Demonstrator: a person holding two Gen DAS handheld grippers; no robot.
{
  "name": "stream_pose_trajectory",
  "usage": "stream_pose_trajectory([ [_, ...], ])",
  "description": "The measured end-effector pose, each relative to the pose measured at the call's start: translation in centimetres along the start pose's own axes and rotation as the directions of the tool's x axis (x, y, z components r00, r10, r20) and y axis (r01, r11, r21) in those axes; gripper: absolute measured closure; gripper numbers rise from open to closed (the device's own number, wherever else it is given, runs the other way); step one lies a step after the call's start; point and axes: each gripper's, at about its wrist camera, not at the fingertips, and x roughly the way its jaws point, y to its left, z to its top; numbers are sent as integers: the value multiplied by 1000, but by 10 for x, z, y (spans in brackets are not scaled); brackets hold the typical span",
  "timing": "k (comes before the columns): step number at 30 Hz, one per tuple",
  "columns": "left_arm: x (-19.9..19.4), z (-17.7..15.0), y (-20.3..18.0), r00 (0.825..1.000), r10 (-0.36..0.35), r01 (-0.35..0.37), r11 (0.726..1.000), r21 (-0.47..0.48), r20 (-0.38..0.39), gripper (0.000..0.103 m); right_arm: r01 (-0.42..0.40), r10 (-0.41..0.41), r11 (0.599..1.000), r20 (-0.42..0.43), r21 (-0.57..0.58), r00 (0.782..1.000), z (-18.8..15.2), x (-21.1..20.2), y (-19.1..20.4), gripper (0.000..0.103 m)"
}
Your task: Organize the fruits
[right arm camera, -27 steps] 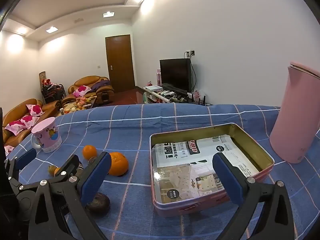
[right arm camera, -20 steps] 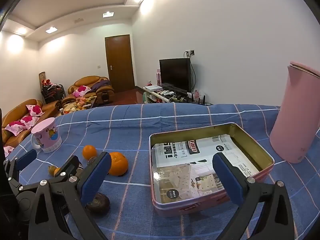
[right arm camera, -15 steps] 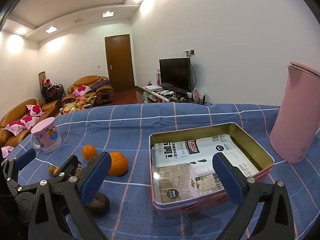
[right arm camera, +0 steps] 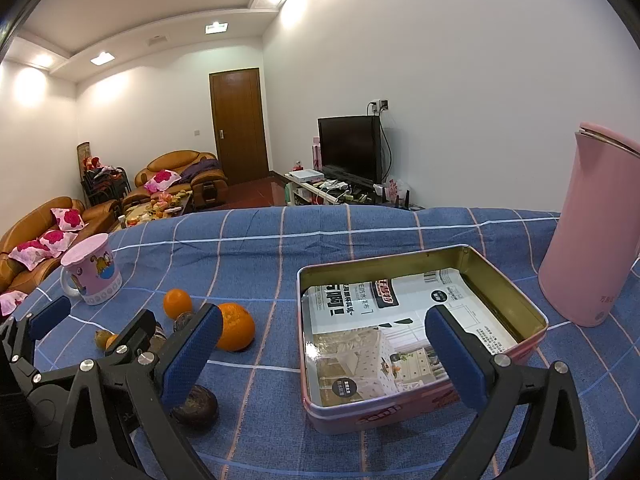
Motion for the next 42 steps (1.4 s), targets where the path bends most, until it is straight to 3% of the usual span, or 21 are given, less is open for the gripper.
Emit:
stream_pose_trajectory([
  [42, -1, 0, 0, 1000, 0, 0, 1000, -2, 0, 0, 0, 0, 1000, -3, -1, 1000, -1, 2, -1, 1],
])
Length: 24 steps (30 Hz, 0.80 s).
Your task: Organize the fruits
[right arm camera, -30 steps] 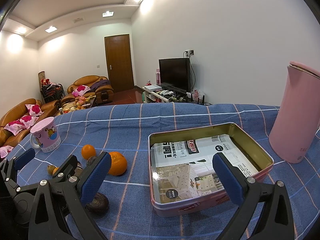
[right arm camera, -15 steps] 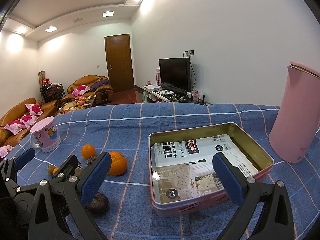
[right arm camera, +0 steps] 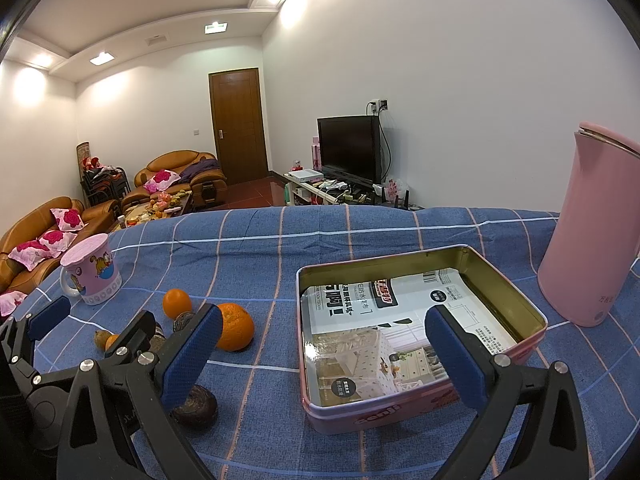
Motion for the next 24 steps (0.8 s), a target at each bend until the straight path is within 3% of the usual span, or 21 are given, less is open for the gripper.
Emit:
stream_pose_trajectory([
  [24, 4, 0, 0, 1000, -2, 2, 1000, -5, -9, 0, -16, 16, 1000, 13, -7, 1000, 4, -5, 3, 1],
])
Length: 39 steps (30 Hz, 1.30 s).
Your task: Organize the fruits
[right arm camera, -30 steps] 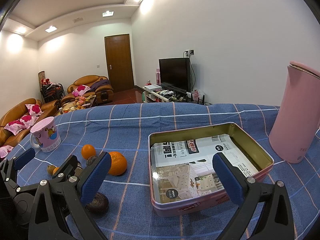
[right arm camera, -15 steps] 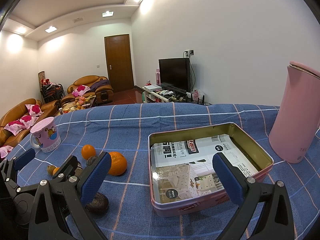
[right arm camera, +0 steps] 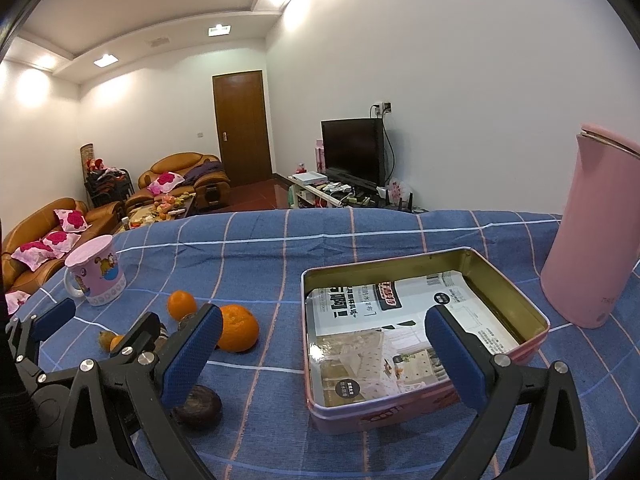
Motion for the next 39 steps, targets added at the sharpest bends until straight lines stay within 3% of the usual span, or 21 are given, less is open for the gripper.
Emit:
stream_pose_trajectory([
  [6, 2, 1, 7, 1000, 27, -27, 999, 23, -5, 0, -20, 20, 1000, -3, -2, 1000, 0, 1, 0, 1],
  [10, 2, 8, 35, 998, 67, -67, 998, -5, 0, 0, -71, 70, 997, -30, -11, 997, -1, 6, 3, 1],
  [14, 4, 11, 69, 994, 108, -108, 991, -76, -1, 0, -190, 187, 981, -101, -25, 977, -5, 14, 14, 4],
  [16, 8, 10, 82, 996, 85, -87, 992, -95, -28, 0, -249, 240, 967, -150, -45, 959, -8, 19, 23, 14],
  [20, 13, 3, 93, 996, 58, -61, 997, -53, -65, 2, -336, 307, 940, -268, -67, 913, -18, 32, 41, 57],
  [21, 13, 2, 95, 996, 53, -57, 997, -49, -71, 2, -370, 339, 928, -290, -55, 895, -20, 34, 43, 59],
  [23, 14, 0, 102, 996, 1, -7, 998, -61, -92, 3, -447, 418, 894, -321, -18, 850, -24, 35, 48, 59],
  [24, 14, -1, 105, 994, -38, 30, 996, -79, -101, 5, -466, 436, 884, -324, -20, 840, -26, 33, 53, 59],
  [25, 14, 0, 107, 992, -67, 56, 994, -96, -107, 6, -479, 441, 877, -329, -42, 835, -27, 32, 57, 59],
  [28, 14, -3, 111, 977, -170, 153, 978, -140, -126, 16, -426, 363, 895, -338, -132, 868, -34, 30, 69, 59],
  [31, 14, -4, 100, 949, -269, 249, 959, -133, -162, 21, -427, 370, 901, -372, -79, 851, -35, 40, 65, 59],
  [33, 12, -6, 89, 926, -329, 315, 944, -103, -185, 21, -403, 348, 912, -386, -70, 854, -34, 44, 58, 59],
  [39, 1, -9, 55, 888, -390, 409, 912, 31, -244, 21, -461, 420, 887, -436, 13, 796, -38, 53, 48, 59],
])
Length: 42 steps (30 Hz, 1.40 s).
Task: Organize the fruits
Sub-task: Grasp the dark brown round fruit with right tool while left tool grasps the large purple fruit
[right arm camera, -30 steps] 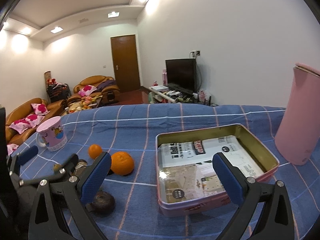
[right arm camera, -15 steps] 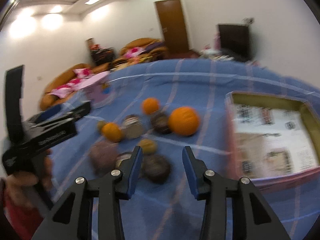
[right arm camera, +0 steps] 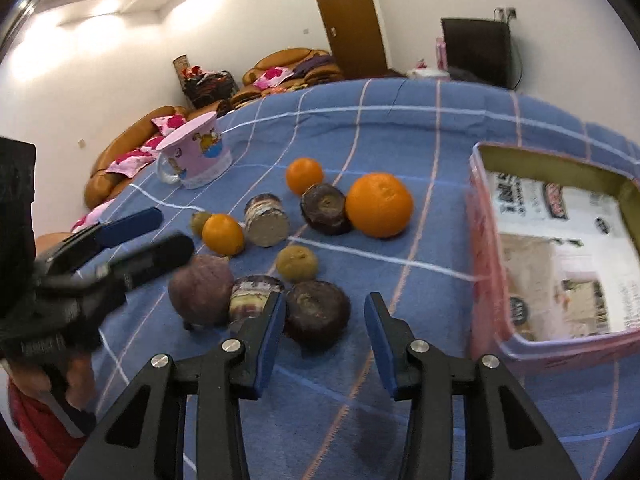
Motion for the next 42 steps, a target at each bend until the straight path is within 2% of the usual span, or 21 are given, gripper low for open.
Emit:
stream_pose_trajectory([
  [3, 7, -1, -6, 999, 20, -19, 999, 36, -43, 21, -34, 34, 999, -43, 8, 998, -2, 10, 2, 59],
  [5, 15, -3, -2, 996, 49, -46, 998, 36, -73, 21, -11, 11, 1000, -38, -18, 999, -1, 12, 7, 59],
  [8, 17, -6, 8, 994, 69, -69, 998, -3, -83, 22, -16, 15, 1000, -38, -19, 999, -1, 14, 7, 59],
  [10, 20, -7, 15, 992, 88, -91, 996, -27, -93, 25, -8, 7, 1000, -39, -24, 999, -1, 14, 7, 60],
  [11, 21, -8, 19, 992, 73, -78, 996, -48, -100, 27, 4, -6, 999, -39, -35, 999, -1, 14, 8, 63],
  [16, 22, -9, 24, 994, -31, 21, 996, -90, -102, 51, 14, -15, 999, -9, -31, 1000, 1, 4, 7, 63],
  [22, 23, -10, 19, 995, -26, 20, 998, -60, -96, 49, -14, 13, 1000, 86, 13, 996, 7, -20, -1, 63],
  [23, 24, -10, 19, 995, -23, 16, 998, -69, -100, 46, -14, 13, 1000, 85, 16, 996, 7, -20, -2, 63],
  [25, 24, -10, 24, 994, 19, -30, 995, -98, -109, 25, -10, 9, 1000, 72, 16, 997, 7, -17, -1, 63],
  [26, 25, -10, 26, 993, 27, -39, 994, -104, -112, 23, -9, 8, 1000, 64, 16, 998, 7, -15, -1, 63],
  [30, 23, -15, 26, 991, 5, -19, 995, -98, -135, 24, -11, 10, 1000, 54, 19, 999, 8, -11, -2, 63],
  [32, 21, -15, 24, 991, -22, 11, 996, -84, -130, 38, -7, 6, 1000, 54, 18, 999, 8, -12, -2, 63],
  [33, 20, -15, 23, 990, -61, 50, 995, -87, -130, 49, -6, 5, 1000, 55, 18, 998, 8, -12, -2, 63],
  [36, 21, -14, 22, 989, -62, 52, 995, -80, -132, 47, -3, 2, 1000, 58, 19, 998, 9, -11, -2, 63],
  [38, 26, -13, 24, 990, -26, 13, 995, -95, -138, 31, -4, 2, 1000, 60, 24, 998, 9, -11, -3, 63],
  [39, 30, -12, 25, 990, 24, -39, 994, -104, -140, 19, -5, 3, 1000, 60, 28, 998, 9, -11, -3, 63],
  [41, 36, -12, 22, 988, 23, -39, 994, -104, -153, 19, -7, 6, 999, 58, 34, 998, 9, -11, -4, 63],
  [42, 39, -13, 20, 986, 3, -19, 995, -96, -166, 26, -8, 6, 999, 57, 35, 998, 9, -11, -5, 63],
])
